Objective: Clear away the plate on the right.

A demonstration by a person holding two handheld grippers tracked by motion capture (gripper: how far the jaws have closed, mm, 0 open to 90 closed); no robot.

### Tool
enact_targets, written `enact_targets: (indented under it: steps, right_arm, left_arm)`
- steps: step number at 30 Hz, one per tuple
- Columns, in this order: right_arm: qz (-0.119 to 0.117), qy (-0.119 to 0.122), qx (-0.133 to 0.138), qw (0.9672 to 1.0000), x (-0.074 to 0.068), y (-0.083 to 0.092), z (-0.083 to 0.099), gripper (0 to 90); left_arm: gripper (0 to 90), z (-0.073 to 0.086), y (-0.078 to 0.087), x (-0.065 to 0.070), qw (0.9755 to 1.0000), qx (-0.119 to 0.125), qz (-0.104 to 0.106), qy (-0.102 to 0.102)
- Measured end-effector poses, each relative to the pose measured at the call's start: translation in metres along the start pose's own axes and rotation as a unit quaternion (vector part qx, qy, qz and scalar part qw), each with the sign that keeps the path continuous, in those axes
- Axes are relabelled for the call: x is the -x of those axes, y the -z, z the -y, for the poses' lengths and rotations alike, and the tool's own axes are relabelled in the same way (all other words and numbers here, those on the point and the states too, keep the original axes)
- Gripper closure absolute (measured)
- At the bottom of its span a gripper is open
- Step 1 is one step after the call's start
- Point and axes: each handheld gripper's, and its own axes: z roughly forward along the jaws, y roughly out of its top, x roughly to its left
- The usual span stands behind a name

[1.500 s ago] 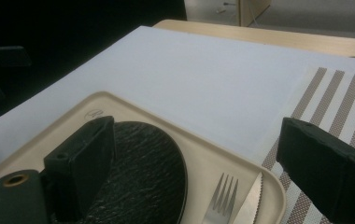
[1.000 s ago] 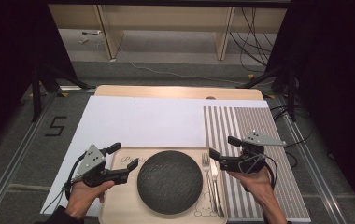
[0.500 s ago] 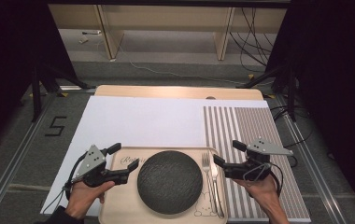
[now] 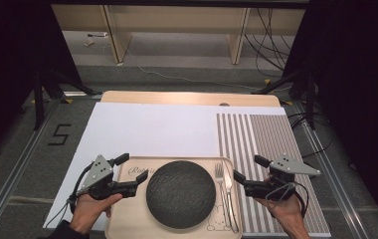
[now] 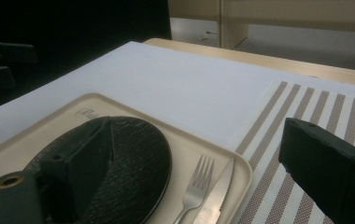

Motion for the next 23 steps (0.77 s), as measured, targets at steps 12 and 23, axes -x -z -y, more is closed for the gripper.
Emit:
enact_targets:
  steps: [12,23]
  right_arm:
    - [0.003,0.002,0.003,1.0000,-0.0018,0.0065,0.0046,11.2]
    - [0.001,0.004,0.006,1.0000,-0.0024,0.0057,0.0046,11.2]
  left_arm:
    - [15.7,0.0001,-0.0003,0.0000,1.0000,0.001,0.001,0.001]
    - [15.7,0.0004,-0.0007,0.0003,1.0000,-0.001,0.002,-0.001]
